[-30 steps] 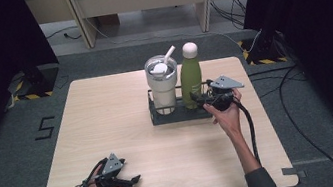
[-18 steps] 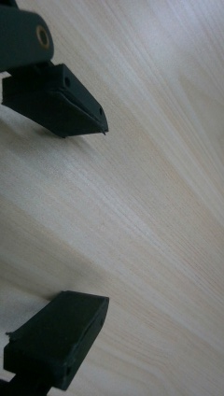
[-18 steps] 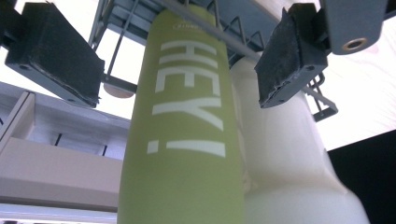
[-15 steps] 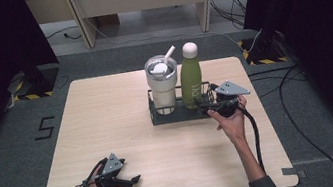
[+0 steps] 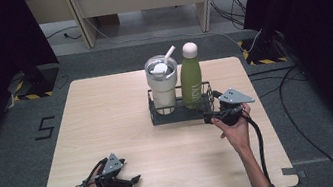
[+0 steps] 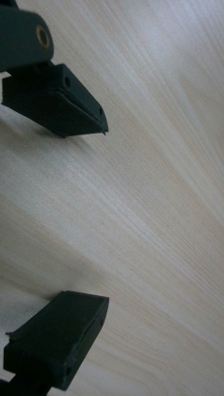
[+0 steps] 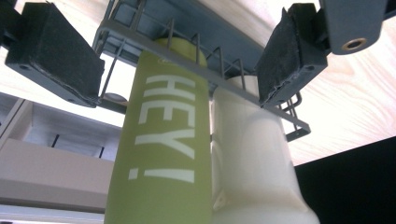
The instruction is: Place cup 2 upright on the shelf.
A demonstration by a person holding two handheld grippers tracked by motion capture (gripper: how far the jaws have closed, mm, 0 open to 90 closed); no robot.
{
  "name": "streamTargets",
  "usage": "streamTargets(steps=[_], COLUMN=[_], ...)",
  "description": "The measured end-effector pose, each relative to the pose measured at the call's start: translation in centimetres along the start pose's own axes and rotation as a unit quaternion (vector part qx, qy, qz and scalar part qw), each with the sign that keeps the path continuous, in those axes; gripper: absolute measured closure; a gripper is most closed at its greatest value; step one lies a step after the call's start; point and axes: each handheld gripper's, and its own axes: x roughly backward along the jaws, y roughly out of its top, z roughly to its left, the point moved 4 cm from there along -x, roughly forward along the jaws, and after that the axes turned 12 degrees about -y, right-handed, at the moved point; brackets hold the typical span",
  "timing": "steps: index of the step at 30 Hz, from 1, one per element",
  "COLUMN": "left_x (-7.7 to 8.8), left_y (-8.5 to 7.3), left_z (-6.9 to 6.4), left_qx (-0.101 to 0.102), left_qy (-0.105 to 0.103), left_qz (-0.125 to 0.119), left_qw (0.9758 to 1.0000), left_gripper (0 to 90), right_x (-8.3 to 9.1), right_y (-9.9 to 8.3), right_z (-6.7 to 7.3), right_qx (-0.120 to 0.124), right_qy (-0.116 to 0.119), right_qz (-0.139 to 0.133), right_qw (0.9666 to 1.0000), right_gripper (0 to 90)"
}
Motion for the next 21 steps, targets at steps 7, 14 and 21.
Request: streamTargets(steps=[7, 14, 21], left_x=[0.0, 0.0, 0.0], left_y=[0.0, 0.0, 0.0], left_z=[0.0, 0.0, 0.0], left_qx=[0.000, 0.000, 0.000], left_qy=[0.000, 0.000, -0.001], left_qz=[0.000, 0.000, 0.000], left_qw=[1.0000, 1.0000, 1.0000], left_gripper=[13.5, 13.5, 13.5], right_x=[0.5, 1.0, 1.7], right_y=[-0.5, -0.8, -1.1], right_z=[0.2, 0.5, 1.0], right_qx=[-0.001, -0.003, 0.001], right_qy=[0.006, 0.009, 0.014], right_qz=[0.001, 0.002, 0.004], right_qw=[1.0000, 1.0000, 0.9999], right_gripper=[15.1, 15.1, 15.1])
